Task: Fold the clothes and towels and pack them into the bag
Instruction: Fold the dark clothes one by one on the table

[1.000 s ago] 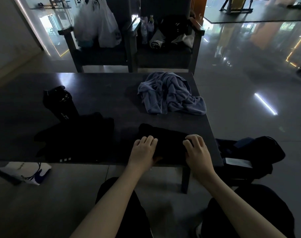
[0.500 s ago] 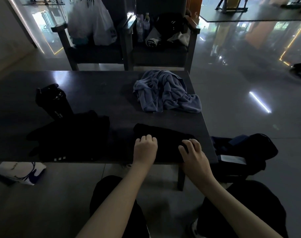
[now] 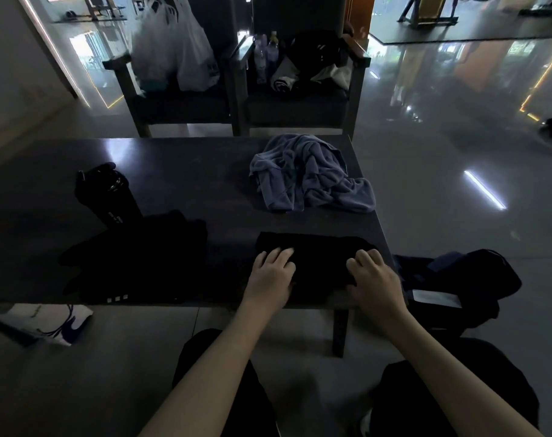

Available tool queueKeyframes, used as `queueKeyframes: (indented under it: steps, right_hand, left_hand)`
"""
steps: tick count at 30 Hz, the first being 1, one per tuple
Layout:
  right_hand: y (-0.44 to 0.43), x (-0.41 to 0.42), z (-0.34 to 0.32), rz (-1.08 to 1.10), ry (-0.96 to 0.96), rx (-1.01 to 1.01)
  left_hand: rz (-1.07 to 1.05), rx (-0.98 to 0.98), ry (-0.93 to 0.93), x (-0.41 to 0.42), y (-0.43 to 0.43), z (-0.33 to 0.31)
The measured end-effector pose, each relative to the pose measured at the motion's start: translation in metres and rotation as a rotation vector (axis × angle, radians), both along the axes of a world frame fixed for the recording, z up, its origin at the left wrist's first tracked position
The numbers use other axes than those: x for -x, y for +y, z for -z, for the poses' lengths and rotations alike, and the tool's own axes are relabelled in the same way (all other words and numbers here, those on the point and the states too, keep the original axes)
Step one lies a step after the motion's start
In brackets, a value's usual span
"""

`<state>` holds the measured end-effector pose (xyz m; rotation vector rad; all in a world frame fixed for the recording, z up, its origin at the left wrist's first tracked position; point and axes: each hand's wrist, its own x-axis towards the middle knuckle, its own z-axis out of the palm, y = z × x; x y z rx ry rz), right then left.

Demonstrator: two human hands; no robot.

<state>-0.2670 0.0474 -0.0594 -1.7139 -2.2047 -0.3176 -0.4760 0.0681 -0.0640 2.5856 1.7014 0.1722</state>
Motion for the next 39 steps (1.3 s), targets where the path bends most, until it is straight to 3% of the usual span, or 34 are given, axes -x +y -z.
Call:
queueKeyframes:
  steps: [5,9,12,18,25,30,36,39]
  right_hand:
    - [0.02,0.016,-0.029,0.148,0.083,-0.071]
    - [0.044,0.029,-0.024,0.128,0.047,0.348]
    - [0.039,0.032,0.0,0.137,0.006,0.397]
    - [0.036,0.024,0.007,0.11,0.032,0.391]
    - [0.033,0.001,0.014,0.24,0.326,0.465]
    - [0.031,0.002,0.012,0.229,0.388,0.467]
    - [0.027,0.009,0.003,0.223,0.533,0.474]
    - [0.024,0.013,-0.001,0.29,0.752,0.449]
  left_hand:
    - [-0.051,0.017,-0.028,-0.001,-0.003,0.008]
    - [-0.053,-0.056,-0.067,-0.002,-0.005,0.005]
    - [-0.119,-0.145,-0.106,-0.009,0.004,-0.006]
    - [-0.081,0.104,-0.123,-0.04,0.024,-0.003]
    - [-0.235,0.214,-0.118,-0.026,0.021,0.019]
    - [-0.297,0.258,-0.048,-0.022,0.018,0.015]
    - [-0.207,0.362,0.001,-0.01,0.02,0.01]
    - [-0.19,0.359,0.047,-0.007,0.016,0.01]
